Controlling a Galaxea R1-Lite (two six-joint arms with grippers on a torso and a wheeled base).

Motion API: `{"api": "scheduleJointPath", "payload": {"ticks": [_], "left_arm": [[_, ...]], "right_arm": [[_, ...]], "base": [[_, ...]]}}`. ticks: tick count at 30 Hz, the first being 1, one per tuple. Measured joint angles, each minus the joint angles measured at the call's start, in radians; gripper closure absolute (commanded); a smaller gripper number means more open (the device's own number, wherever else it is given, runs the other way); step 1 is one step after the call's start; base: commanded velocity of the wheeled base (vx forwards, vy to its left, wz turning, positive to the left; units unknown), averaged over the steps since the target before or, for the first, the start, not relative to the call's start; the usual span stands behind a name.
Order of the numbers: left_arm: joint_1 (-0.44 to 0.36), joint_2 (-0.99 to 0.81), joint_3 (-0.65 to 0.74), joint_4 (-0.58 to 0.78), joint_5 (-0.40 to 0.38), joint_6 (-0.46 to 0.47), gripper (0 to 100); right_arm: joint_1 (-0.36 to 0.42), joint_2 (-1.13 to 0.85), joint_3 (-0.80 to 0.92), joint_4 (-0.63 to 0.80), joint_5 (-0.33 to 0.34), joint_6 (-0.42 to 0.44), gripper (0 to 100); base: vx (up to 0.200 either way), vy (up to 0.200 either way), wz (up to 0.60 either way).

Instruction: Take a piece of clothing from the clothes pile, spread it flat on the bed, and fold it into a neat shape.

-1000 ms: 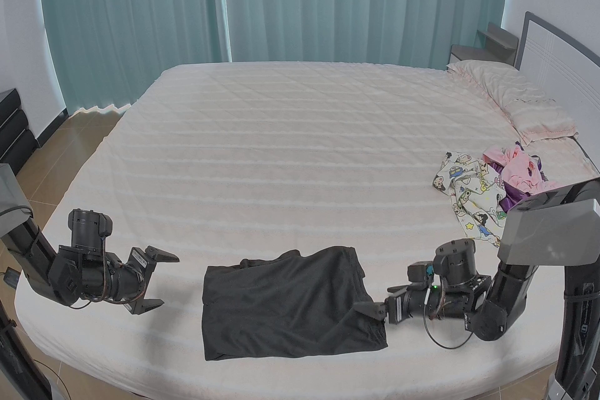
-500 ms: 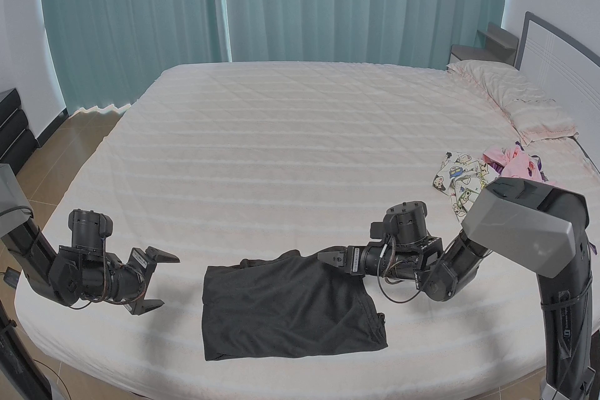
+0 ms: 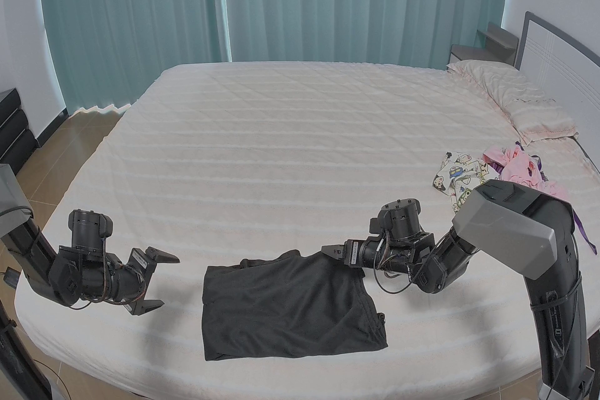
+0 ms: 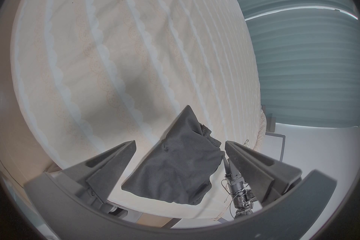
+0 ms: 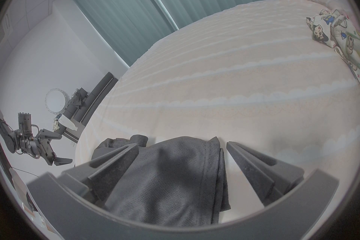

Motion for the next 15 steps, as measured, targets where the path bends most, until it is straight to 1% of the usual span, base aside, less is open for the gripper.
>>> {"api": "scheduleJointPath", "payload": {"ticks": [6, 7, 10, 15], "left_arm": [[0.000, 0.000, 0.000, 0.000, 0.000, 0.000, 0], [0.000, 0.000, 0.000, 0.000, 0.000, 0.000, 0], [0.000, 0.000, 0.000, 0.000, 0.000, 0.000, 0], [0.000, 0.000, 0.000, 0.000, 0.000, 0.000, 0]], "right_arm": [[-0.003, 0.016, -0.002, 0.003, 0.000, -0.015, 0], [-0.002, 0.020, -0.003, 0.006, 0.000, -0.018, 100], [0.000, 0.032, -0.017, 0.008, -0.003, -0.022, 100], [-0.005, 0.049, -0.045, -0.002, -0.036, -0.023, 100]], "base": [[0.000, 0.000, 0.00], [0.000, 0.000, 0.00], [0.000, 0.000, 0.00], [0.000, 0.000, 0.00]]}}
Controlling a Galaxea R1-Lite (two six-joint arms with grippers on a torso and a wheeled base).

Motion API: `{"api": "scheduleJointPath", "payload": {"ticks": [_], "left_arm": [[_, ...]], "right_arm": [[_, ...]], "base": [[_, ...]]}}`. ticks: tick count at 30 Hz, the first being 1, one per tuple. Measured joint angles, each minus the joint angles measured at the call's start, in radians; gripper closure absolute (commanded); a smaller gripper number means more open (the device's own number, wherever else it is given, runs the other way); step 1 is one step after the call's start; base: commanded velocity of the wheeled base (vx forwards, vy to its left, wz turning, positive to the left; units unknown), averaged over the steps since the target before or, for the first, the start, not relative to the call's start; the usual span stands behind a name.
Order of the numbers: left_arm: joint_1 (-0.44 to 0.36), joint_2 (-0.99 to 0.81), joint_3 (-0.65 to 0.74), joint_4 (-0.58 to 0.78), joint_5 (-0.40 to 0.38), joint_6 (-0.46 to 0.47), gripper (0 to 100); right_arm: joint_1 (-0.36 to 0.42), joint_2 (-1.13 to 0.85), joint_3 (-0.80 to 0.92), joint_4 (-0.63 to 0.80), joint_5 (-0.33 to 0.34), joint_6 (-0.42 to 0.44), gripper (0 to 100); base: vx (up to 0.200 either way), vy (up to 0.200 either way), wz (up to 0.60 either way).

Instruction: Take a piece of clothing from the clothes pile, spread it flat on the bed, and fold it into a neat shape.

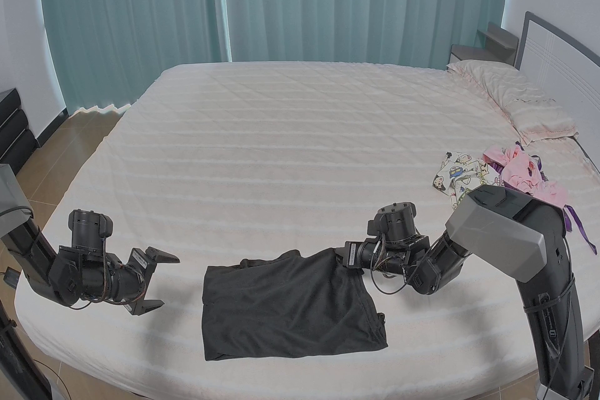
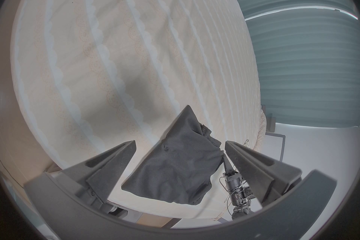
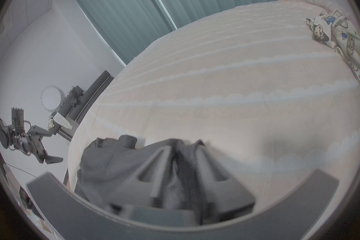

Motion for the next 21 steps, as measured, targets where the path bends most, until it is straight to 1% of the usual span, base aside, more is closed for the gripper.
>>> {"api": "scheduleJointPath", "payload": {"ticks": [4, 11, 21], "left_arm": [[0.000, 0.000, 0.000, 0.000, 0.000, 0.000, 0], [0.000, 0.000, 0.000, 0.000, 0.001, 0.000, 0], [-0.001, 0.000, 0.000, 0.000, 0.001, 0.000, 0]], "right_arm": [[-0.017, 0.002, -0.016, -0.004, -0.010, 0.007, 100], [-0.036, 0.004, -0.024, -0.056, -0.019, 0.020, 100], [-0.045, 0.022, -0.051, -0.059, -0.041, 0.033, 100]], "base": [[0.000, 0.000, 0.00], [0.000, 0.000, 0.00], [0.000, 0.000, 0.00]]}}
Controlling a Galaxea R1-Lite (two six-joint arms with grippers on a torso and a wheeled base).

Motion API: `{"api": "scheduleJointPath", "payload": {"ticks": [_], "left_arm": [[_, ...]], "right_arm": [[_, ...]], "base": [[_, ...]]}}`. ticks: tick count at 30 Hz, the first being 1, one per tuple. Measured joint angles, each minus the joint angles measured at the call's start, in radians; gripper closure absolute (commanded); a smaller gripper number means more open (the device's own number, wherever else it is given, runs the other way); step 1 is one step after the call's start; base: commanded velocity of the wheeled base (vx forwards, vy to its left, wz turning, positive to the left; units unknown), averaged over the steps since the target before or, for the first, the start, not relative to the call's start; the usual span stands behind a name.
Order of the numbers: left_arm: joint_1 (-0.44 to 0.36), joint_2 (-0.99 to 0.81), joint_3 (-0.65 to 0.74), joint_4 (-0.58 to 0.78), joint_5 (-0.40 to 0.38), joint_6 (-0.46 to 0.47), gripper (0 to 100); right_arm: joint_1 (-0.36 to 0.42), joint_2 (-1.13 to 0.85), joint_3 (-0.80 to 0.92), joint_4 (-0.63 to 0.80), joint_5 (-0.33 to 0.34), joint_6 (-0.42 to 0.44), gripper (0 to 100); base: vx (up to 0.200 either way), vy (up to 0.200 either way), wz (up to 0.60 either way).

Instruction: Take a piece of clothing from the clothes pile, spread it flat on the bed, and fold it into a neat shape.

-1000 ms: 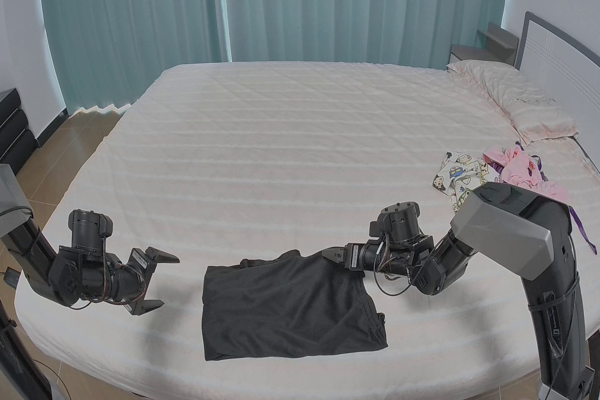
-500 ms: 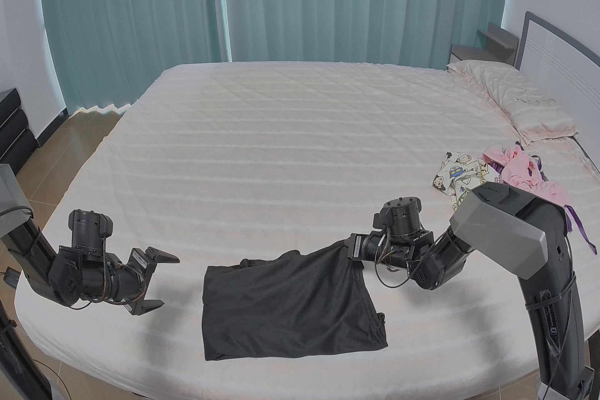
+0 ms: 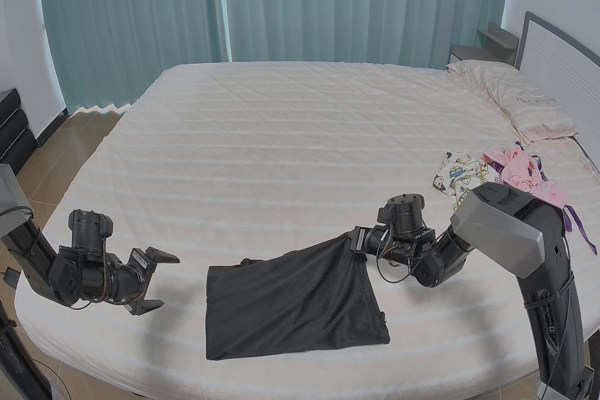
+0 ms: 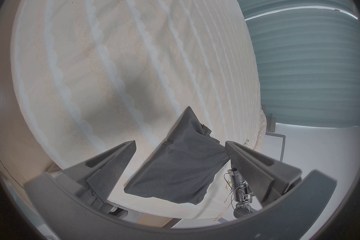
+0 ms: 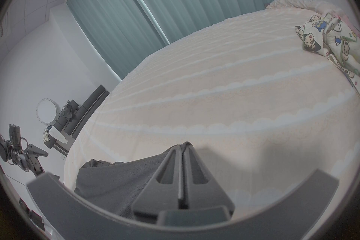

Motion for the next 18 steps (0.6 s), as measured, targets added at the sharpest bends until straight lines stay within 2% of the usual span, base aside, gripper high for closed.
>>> {"api": "scheduleJointPath", "payload": {"ticks": [3, 4, 11, 18], "left_arm": [[0.000, 0.000, 0.000, 0.000, 0.000, 0.001, 0], [0.000, 0.000, -0.001, 0.000, 0.000, 0.001, 0], [-0.004, -0.001, -0.015, 0.001, 0.017, 0.001, 0], [-0.030, -0.002, -0.047, 0.003, 0.084, 0.009, 0]], "right_arm": [[0.000, 0.007, -0.001, -0.001, -0.001, 0.000, 100], [0.000, 0.009, -0.001, -0.001, -0.001, 0.000, 0], [0.005, 0.009, 0.009, -0.004, 0.000, 0.000, 0], [-0.003, -0.029, 0.081, -0.025, -0.001, 0.002, 0]], "base": [[0.000, 0.000, 0.00], [0.000, 0.000, 0.00], [0.000, 0.000, 0.00], [0.000, 0.000, 0.00]]}}
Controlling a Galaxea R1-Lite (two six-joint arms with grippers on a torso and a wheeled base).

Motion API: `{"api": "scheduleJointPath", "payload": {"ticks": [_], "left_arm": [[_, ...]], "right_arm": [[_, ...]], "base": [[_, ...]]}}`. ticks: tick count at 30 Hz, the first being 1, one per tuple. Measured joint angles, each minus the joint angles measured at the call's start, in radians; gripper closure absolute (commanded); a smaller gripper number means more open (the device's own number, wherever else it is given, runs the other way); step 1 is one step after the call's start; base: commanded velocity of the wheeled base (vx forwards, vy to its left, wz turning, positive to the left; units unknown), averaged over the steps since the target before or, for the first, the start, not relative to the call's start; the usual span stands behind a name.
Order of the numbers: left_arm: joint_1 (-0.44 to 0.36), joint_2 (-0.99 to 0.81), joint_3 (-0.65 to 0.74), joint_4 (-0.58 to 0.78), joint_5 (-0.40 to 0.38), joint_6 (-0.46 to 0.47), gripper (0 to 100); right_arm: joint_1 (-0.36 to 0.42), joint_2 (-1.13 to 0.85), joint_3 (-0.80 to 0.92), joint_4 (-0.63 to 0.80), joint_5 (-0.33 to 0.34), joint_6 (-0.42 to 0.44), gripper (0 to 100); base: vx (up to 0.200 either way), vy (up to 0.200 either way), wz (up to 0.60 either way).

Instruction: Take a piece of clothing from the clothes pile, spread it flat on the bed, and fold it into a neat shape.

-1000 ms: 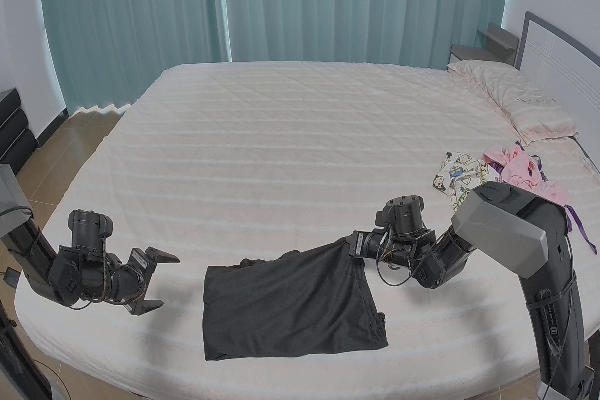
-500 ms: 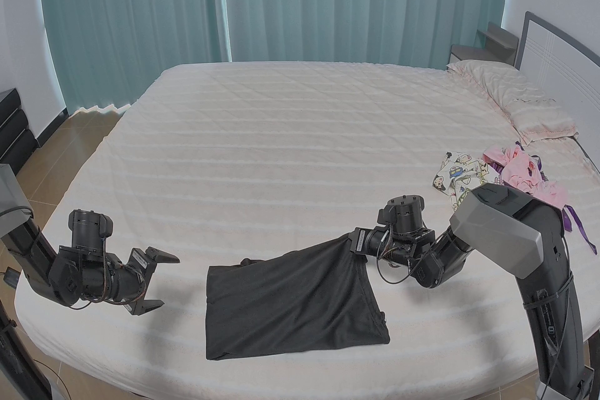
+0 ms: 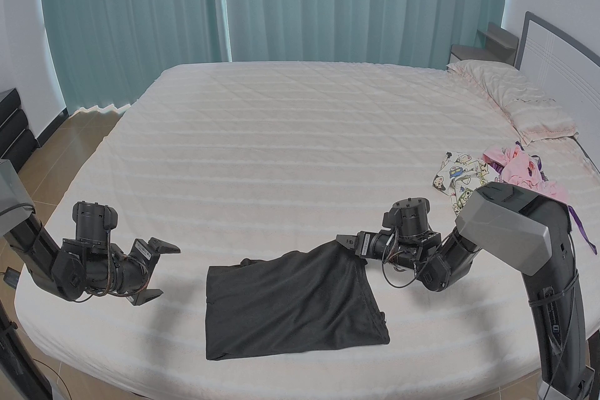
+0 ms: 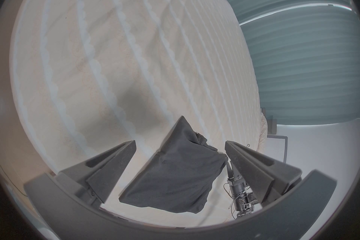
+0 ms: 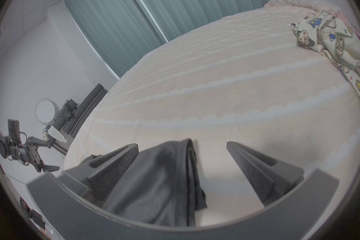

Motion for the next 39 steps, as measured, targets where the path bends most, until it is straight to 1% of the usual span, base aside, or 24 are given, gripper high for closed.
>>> {"api": "scheduleJointPath", "payload": {"ticks": [6, 8, 9, 13, 16, 24, 29, 33, 35, 39], "left_arm": [[-0.026, 0.008, -0.013, 0.001, 0.017, 0.019, 0], [-0.035, 0.013, -0.015, 0.003, 0.019, 0.021, 0], [-0.039, 0.016, -0.016, 0.002, 0.019, 0.021, 0], [-0.043, 0.024, -0.013, 0.000, 0.015, 0.022, 0], [-0.044, 0.028, -0.010, 0.000, 0.014, 0.022, 0], [-0.038, 0.035, -0.005, 0.000, 0.013, 0.021, 0], [-0.039, 0.036, 0.003, -0.001, 0.015, 0.030, 0], [-0.056, 0.035, 0.012, -0.005, 0.020, 0.045, 0], [-0.069, 0.034, 0.009, -0.004, 0.020, 0.079, 0], [-0.087, 0.036, -0.009, -0.004, 0.019, 0.205, 0]], "right_arm": [[-0.002, -0.072, 0.176, -0.064, -0.007, 0.014, 0], [0.000, -0.104, 0.233, -0.080, -0.019, 0.055, 0], [0.003, -0.121, 0.259, -0.084, -0.026, 0.097, 0], [0.019, -0.170, 0.333, -0.095, -0.042, 0.201, 0], [0.027, -0.188, 0.371, -0.099, -0.045, 0.222, 0], [0.031, -0.206, 0.434, -0.101, -0.044, 0.224, 0], [0.030, -0.203, 0.445, -0.102, -0.046, 0.222, 0], [0.024, -0.203, 0.457, -0.132, -0.047, 0.220, 0], [0.021, -0.205, 0.476, -0.156, -0.046, 0.209, 0], [0.017, -0.206, 0.509, -0.193, -0.044, 0.177, 0]], "base": [[0.000, 0.000, 0.00], [0.000, 0.000, 0.00], [0.000, 0.000, 0.00], [0.000, 0.200, 0.00], [0.000, 0.200, 0.00], [0.000, 0.200, 0.00], [0.000, 0.000, 0.00], [0.000, 0.000, 0.00], [0.000, 0.000, 0.00], [0.000, 0.000, 0.00]]}}
